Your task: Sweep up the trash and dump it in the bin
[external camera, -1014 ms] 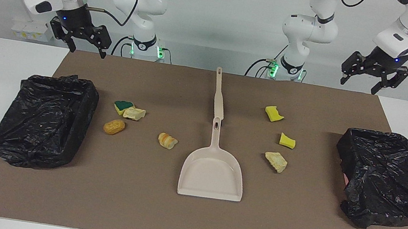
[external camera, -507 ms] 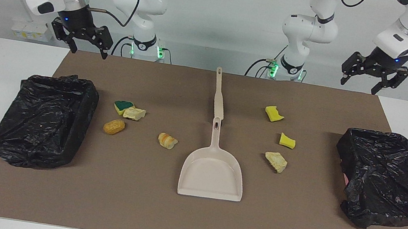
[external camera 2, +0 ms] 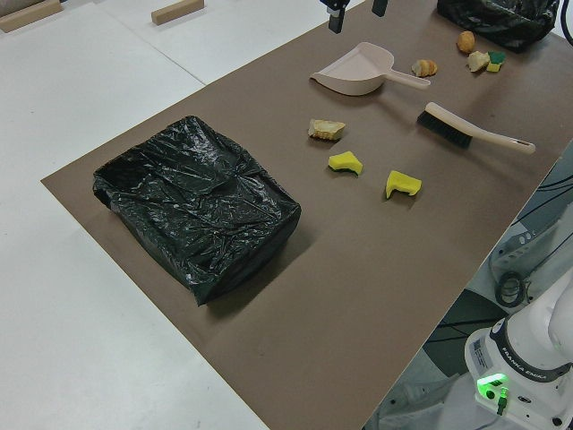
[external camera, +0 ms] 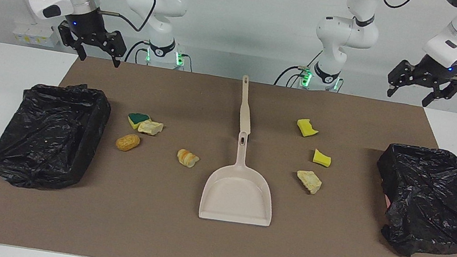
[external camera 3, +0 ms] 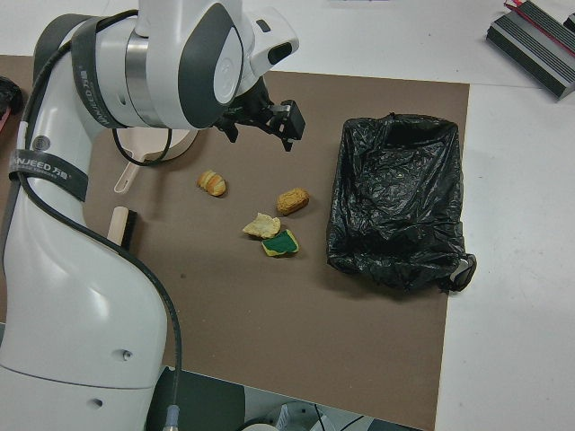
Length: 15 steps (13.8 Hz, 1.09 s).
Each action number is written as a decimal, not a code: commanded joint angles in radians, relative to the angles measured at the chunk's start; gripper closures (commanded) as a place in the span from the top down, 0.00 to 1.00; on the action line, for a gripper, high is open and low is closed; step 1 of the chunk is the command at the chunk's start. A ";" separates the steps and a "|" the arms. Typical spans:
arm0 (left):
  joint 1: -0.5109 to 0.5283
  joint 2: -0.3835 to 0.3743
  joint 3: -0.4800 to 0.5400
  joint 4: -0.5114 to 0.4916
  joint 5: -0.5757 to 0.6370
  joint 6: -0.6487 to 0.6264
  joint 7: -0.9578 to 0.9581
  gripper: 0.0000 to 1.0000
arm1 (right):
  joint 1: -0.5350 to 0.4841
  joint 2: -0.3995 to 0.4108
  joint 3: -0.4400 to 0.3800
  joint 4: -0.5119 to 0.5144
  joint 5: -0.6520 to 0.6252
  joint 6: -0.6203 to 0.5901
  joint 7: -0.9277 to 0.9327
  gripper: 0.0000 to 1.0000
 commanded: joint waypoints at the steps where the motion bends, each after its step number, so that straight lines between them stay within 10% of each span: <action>1: 0.004 -0.026 -0.006 -0.031 0.017 0.018 -0.007 1.00 | 0.003 -0.023 -0.005 -0.029 -0.010 0.010 -0.030 1.00; 15: -0.042 -0.035 -0.022 -0.049 0.007 0.021 -0.015 1.00 | 0.003 -0.030 -0.003 -0.043 -0.007 0.008 -0.028 1.00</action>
